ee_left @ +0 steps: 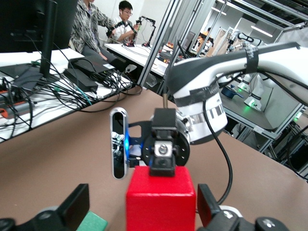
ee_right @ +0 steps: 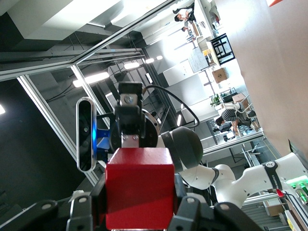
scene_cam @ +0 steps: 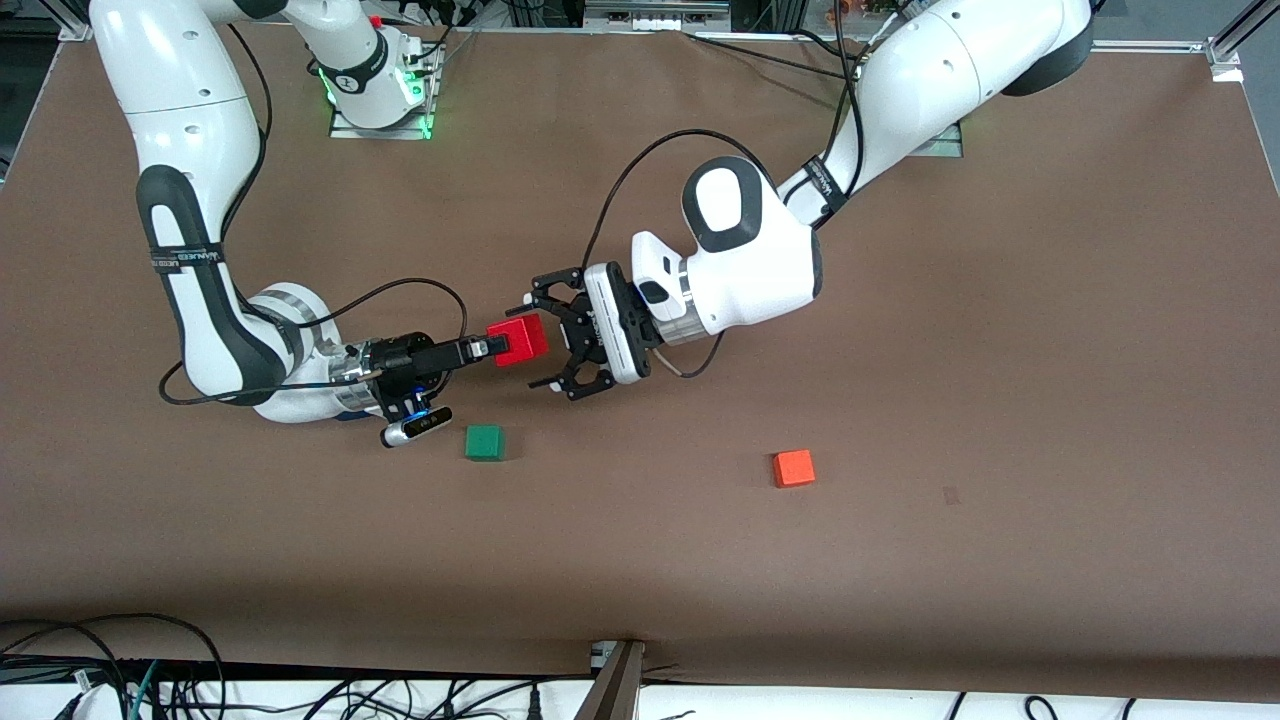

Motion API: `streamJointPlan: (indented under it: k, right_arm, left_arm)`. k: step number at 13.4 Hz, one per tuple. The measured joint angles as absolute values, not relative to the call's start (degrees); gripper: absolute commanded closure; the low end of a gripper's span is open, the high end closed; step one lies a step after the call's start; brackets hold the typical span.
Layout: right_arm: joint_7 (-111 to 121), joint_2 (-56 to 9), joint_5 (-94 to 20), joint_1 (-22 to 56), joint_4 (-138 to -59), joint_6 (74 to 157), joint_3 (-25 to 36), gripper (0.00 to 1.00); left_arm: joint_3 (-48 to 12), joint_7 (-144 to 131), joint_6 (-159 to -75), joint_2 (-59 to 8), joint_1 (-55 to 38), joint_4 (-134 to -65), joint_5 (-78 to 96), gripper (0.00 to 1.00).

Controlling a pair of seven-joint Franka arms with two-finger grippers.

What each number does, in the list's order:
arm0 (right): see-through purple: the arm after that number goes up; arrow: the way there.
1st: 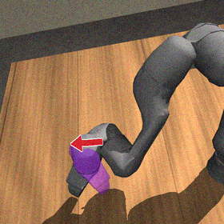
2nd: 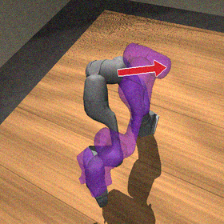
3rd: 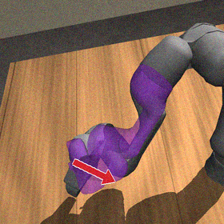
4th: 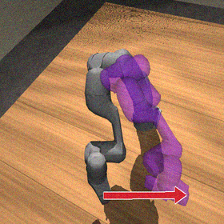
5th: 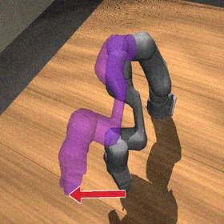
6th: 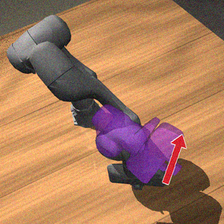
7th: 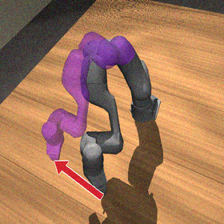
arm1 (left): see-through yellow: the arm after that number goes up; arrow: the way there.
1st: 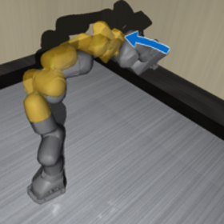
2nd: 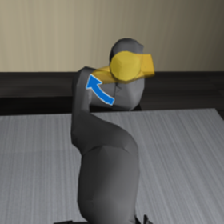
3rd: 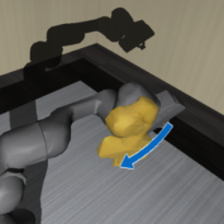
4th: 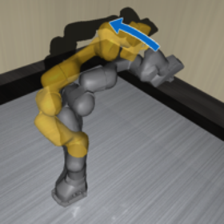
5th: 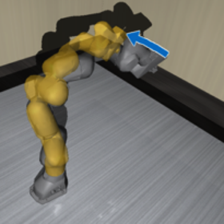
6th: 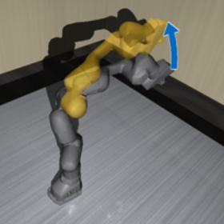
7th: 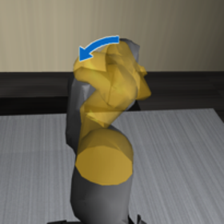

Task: Pass red block to right arm, stack on blue
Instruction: 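Open the left gripper and draw it back from the red cube, then carry the red cube with the right gripper over the blue cube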

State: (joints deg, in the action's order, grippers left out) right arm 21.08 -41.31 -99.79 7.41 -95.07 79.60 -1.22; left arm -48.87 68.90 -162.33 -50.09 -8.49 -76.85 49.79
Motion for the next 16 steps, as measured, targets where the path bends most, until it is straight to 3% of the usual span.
streamJointPlan:
  k: [7,10,16]
  right_arm:
    - [21.1,-40.7,-92.2,7.2,-91.0,81.2,3.3,0.82]
    - [20.1,-39.1,-78.7,7.1,-86.3,84.7,5.4,0.82]
    - [12.9,-34.8,-45.6,8.1,-80.2,91.9,6.9,0.84]
  left_arm:
    - [-49.8,67.8,-152.1,-48.7,-2.0,-76.8,49.6,0.0]
    - [-49.8,66.9,-144.6,-48.0,1.3,-76.6,46.1,0.0]
    - [-49.7,54.1,-121.4,-43.9,11.6,-75.8,33.2,0.0]
